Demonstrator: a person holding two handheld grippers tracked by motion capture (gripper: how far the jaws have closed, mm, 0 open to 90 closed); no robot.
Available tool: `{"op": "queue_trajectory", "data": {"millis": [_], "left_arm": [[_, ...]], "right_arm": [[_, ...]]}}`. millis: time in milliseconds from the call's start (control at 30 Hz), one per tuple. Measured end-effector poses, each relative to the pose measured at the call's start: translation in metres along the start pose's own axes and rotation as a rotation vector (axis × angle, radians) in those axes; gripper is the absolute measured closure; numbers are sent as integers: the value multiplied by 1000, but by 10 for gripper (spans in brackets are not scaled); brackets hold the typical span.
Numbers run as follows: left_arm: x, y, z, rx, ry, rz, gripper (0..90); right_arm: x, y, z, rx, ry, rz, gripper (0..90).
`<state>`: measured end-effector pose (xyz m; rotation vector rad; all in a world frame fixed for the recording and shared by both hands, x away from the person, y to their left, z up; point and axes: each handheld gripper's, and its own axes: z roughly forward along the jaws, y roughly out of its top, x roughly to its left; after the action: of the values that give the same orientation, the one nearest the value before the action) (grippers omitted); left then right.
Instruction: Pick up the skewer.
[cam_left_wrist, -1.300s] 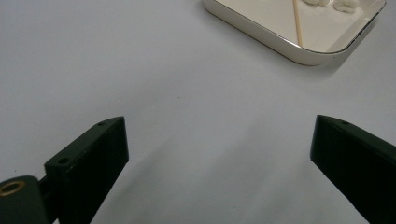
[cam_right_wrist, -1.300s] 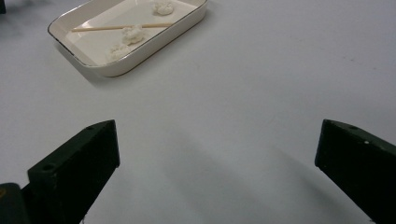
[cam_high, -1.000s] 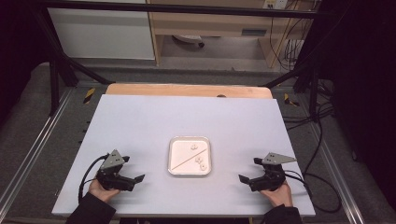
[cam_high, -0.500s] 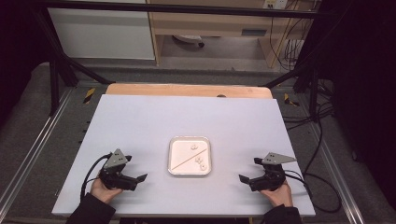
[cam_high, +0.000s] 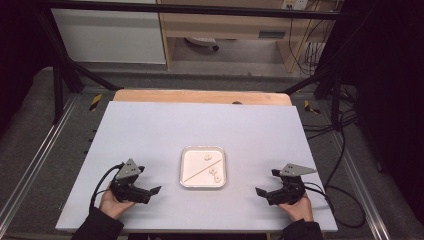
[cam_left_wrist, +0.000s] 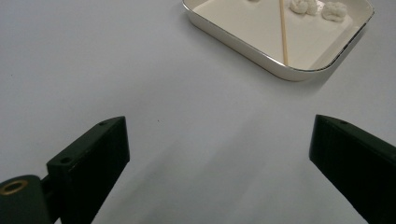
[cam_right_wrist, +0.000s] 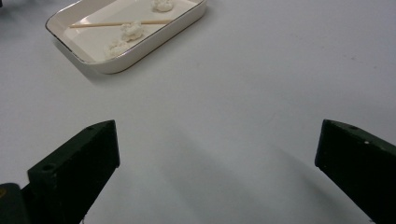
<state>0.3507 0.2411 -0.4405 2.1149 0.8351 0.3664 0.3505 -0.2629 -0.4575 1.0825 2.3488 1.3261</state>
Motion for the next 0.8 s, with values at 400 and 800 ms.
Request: {"op": "queue_trajectory", "data": {"millis": [400, 800], "left_arm": [[-7, 12, 6, 15, -6, 6, 53], [-15, 27, 11, 32, -4, 28, 54]], "right_arm": [[0, 0, 0, 10, -3, -4, 6], [0, 0, 0, 9, -4, -5, 6]]}}
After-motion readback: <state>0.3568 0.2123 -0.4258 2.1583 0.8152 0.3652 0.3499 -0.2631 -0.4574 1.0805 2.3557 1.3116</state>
